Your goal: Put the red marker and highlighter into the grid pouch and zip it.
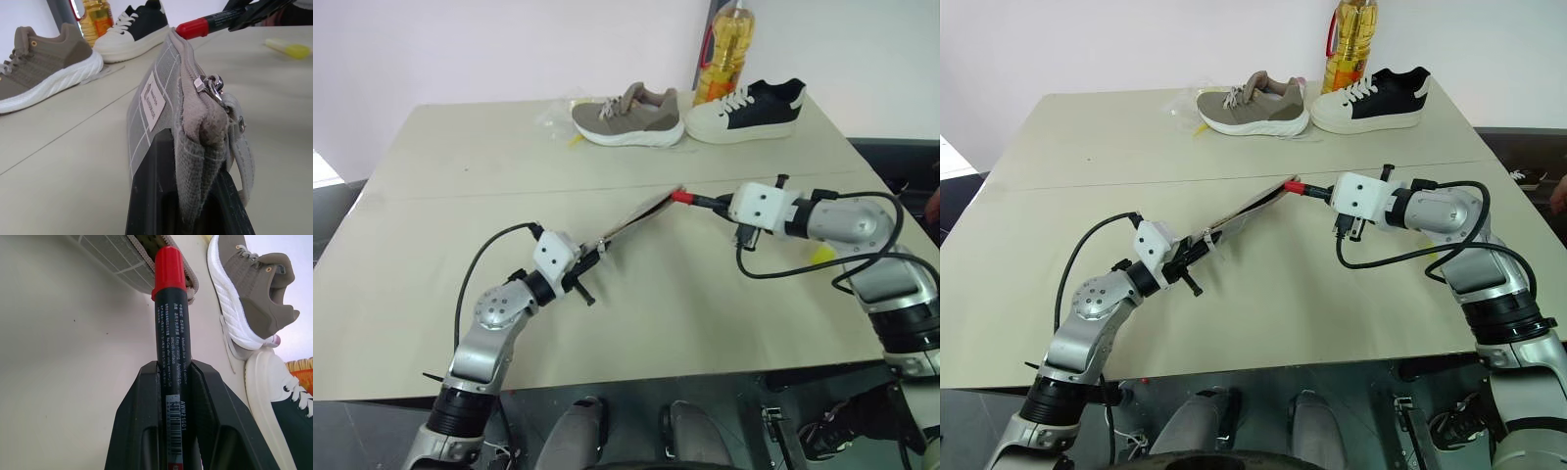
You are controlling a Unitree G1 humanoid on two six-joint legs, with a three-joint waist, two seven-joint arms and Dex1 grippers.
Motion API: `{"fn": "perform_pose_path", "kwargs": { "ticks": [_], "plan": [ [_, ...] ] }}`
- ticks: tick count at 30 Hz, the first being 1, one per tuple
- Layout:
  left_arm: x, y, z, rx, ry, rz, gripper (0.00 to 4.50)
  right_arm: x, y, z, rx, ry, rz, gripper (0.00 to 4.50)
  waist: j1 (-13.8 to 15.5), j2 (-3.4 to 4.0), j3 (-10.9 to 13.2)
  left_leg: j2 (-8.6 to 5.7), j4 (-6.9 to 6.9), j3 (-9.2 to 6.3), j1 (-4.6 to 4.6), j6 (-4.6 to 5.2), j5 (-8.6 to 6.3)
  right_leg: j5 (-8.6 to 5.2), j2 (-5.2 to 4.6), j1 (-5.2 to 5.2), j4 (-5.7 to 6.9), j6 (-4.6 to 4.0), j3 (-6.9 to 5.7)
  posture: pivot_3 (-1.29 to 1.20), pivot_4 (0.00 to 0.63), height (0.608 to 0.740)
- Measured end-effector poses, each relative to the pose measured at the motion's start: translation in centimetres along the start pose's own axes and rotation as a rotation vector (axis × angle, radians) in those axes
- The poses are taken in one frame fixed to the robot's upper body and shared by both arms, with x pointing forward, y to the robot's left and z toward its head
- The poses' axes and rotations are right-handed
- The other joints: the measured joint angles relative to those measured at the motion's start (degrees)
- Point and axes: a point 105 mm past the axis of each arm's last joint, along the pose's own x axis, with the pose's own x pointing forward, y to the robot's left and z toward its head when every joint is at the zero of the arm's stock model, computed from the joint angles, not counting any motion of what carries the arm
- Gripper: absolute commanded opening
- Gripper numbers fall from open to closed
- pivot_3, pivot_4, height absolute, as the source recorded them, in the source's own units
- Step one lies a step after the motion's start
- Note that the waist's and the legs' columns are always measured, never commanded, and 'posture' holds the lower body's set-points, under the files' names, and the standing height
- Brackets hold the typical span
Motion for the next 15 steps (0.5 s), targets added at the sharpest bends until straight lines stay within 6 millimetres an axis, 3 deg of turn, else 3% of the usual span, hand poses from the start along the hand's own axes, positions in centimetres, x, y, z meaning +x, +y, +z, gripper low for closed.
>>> {"fn": "perform_pose_path", "kwargs": {
  "ticks": [5, 15],
  "plan": [
    [0.1, -0.2, 0.0, 0.007, -0.004, -0.012, 0.0, 0.0, 0.2, 0.1, -0.055, 0.003, 0.022, 0.32, -0.01, 0.0, 0.0, 0.0, 0.0, 0.0, 0.0, 0.0, 0.0, 0.0, 0.0, 0.0, 0.0, 0.0, 0.0, 0.0, 0.15, 0.738],
    [0.0, -1.4, -0.2, 0.059, 0.037, -0.147, 0.0, 0.2, 2.6, 1.6, -0.348, -0.059, 0.176, 0.32, -0.05, 0.0, 0.0, 0.01, 0.0, 0.0, 0.02, 0.0, 0.0, 0.0, 0.01, 0.0, 0.01, 0.0, 0.0, 0.0, 0.15, 0.738]
  ]
}}
